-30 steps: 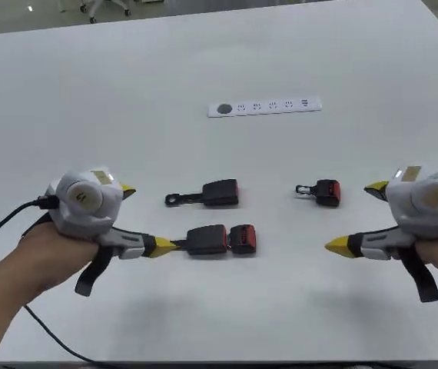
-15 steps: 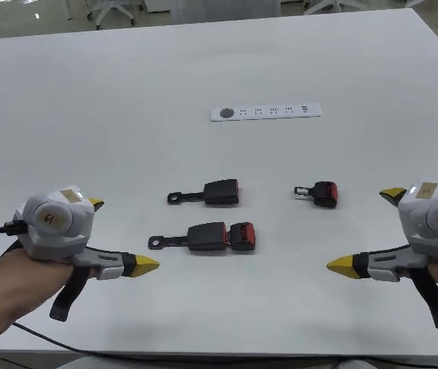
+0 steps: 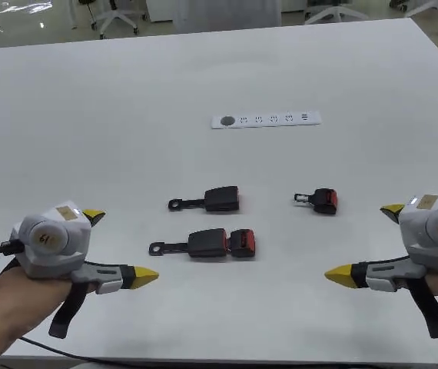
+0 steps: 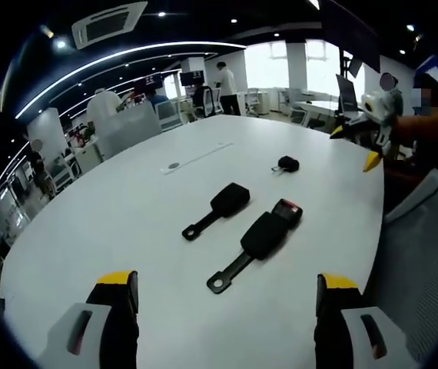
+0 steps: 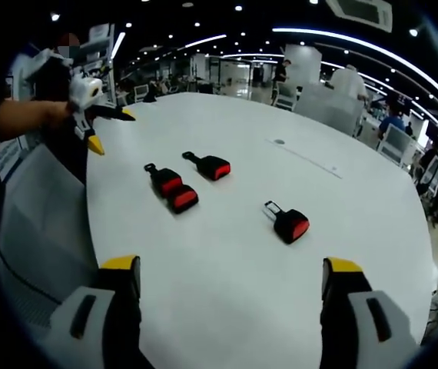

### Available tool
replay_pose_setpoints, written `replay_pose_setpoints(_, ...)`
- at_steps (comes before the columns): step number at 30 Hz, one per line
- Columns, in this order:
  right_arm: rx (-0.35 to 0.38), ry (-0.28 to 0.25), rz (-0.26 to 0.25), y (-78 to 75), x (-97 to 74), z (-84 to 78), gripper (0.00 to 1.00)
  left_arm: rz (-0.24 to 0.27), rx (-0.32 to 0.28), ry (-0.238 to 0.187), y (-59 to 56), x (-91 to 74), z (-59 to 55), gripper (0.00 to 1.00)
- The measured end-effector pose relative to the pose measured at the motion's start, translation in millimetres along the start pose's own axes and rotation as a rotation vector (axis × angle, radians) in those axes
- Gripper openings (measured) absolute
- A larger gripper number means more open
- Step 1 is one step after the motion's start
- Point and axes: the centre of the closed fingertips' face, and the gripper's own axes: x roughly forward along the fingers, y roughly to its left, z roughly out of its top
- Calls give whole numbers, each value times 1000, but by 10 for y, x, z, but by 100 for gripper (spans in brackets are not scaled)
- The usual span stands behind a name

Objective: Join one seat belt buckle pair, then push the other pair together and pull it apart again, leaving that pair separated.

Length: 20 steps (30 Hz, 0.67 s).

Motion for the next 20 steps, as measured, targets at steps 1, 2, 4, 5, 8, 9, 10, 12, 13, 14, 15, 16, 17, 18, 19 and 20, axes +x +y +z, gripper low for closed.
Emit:
replay_pose_setpoints(1,2,0,2,13,3,-9,100,3,-2,3,5,0,-8,97)
replay_pose_setpoints(2,2,-1,3,13,5,-18,100,5,-3,3,7,-3,-12,98)
replay_pose_setpoints(4,3,-2,5,16,-1,-32,100,10,-15,-2,2,-3,-15,97)
replay_pose_setpoints(5,4,-4,4,13,-7,-38,100,6,-22,-3,-17,2,-20,97)
replay_pose_setpoints(8,32,-8,-6,-23,-37,-88,100,-9,-12,-5,-112,27,-25,97)
replay_pose_setpoints(9,47,-10,-11,-36,-50,-110,100,-12,-5,-5,-129,33,-28,97)
replay_pose_setpoints(10,56,-11,-12,-45,-58,-130,100,-13,0,-4,-137,45,-38,97)
replay_pose_setpoints(12,59,-7,-16,-58,-67,-171,100,-12,-3,-5,-136,58,-42,97)
replay_pose_setpoints(13,57,-1,-17,-57,-67,-179,100,-11,-15,-7,-136,65,-43,97)
replay_pose_setpoints(14,54,3,-18,-58,-67,-187,100,-13,-24,-12,-142,75,-40,96)
replay_pose_setpoints(15,53,5,-19,-69,-59,-198,100,-15,-25,-11,-141,86,-44,96)
replay_pose_setpoints(16,54,1,-23,-76,-61,-188,100,-17,-23,-8,-149,99,-50,96)
replay_pose_setpoints(17,58,-3,-27,-82,-62,-180,100,-20,-19,-6,-155,107,-54,96)
replay_pose_setpoints(18,68,-9,-30,-96,-61,-180,100,-22,-15,-5,-159,114,-57,96)
replay_pose_setpoints(19,75,-11,-32,-103,-58,-181,100,-24,-11,-3,-158,120,-64,96)
replay_pose_setpoints(20,85,-13,-33,-98,-58,-177,100,-25,-10,-2,-156,121,-70,96)
